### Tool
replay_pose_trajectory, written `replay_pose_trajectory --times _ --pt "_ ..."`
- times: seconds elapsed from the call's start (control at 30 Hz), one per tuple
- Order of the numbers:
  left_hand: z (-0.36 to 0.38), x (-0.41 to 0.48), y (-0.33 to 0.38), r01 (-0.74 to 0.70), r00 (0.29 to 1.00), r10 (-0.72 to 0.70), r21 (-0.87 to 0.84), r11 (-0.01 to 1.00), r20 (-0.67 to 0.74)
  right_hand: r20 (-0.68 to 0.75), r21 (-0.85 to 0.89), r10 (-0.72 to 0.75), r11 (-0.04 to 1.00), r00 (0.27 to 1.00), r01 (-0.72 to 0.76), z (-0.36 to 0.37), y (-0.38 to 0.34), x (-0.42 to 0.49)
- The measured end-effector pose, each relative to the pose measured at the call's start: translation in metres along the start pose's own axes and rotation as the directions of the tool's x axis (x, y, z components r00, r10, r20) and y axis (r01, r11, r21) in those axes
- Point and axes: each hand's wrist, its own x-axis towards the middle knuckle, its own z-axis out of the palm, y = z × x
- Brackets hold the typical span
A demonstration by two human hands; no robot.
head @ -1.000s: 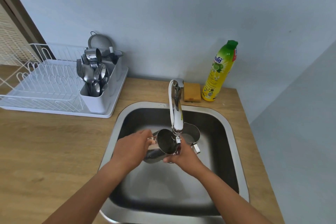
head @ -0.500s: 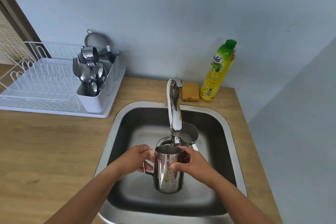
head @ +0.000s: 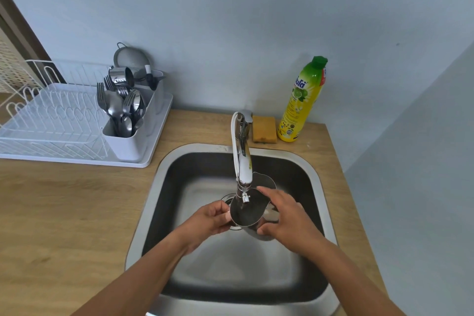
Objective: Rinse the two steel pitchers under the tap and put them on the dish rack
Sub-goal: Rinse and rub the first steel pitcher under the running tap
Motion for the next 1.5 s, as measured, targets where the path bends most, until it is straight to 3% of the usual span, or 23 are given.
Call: replay_pose_trajectory --times 0.1,0.27,0.43,0.6,0.77,0.87,0.97,1.03,1.23,1.5 --pt "-0.002 0.002 0.002 -0.068 0.996 0.067 -0.004 0.998 -0.059 -0.049 -0.061 -0.044 0.997 0.998 0.041 0.004 0.000 0.005" --pt "-0.003 0.005 0.009 -0.140 0.973 0.152 0.083 0.987 -0.174 -0.122 -0.020 -0.068 0.998 0.990 0.066 0.015 0.004 0.020" --pt "-0.011 0.004 0.014 -0.176 0.918 0.261 0.282 0.943 -0.299 -0.177 0.056 -0.019 0.998 0.984 0.030 0.034 0.003 0.036" --pt "-0.022 -0.012 0.028 -0.103 0.838 0.431 0.678 0.727 -0.336 -0.057 0.327 0.064 0.944 0.996 -0.041 0.044 -0.006 0.044" --pt "-0.029 -0.023 0.039 0.039 0.836 0.426 0.813 0.581 -0.345 0.095 0.511 0.016 0.857 0.995 -0.062 0.056 0.000 0.048" --pt "-0.037 -0.024 0.033 0.061 0.890 0.304 0.750 0.659 -0.339 0.194 0.546 0.018 0.829 0.981 -0.123 0.057 0.003 0.043" --pt "-0.034 -0.026 0.024 0.033 0.937 0.145 0.492 0.870 -0.319 0.255 0.549 0.022 0.819 0.967 -0.164 0.056 0.010 0.038" --pt "-0.030 -0.027 0.016 0.033 0.962 0.060 0.331 0.943 -0.267 0.248 0.511 0.034 0.845 0.968 -0.160 0.053 0.014 0.035" --pt "-0.032 -0.023 0.001 -0.022 0.964 0.093 0.278 0.960 -0.248 0.239 0.475 0.064 0.863 0.969 -0.174 0.056 0.011 0.038" --pt "-0.020 -0.018 -0.002 0.032 0.969 0.039 0.283 0.959 -0.242 0.310 0.423 0.062 0.885 0.949 -0.196 0.046 0.017 0.041"
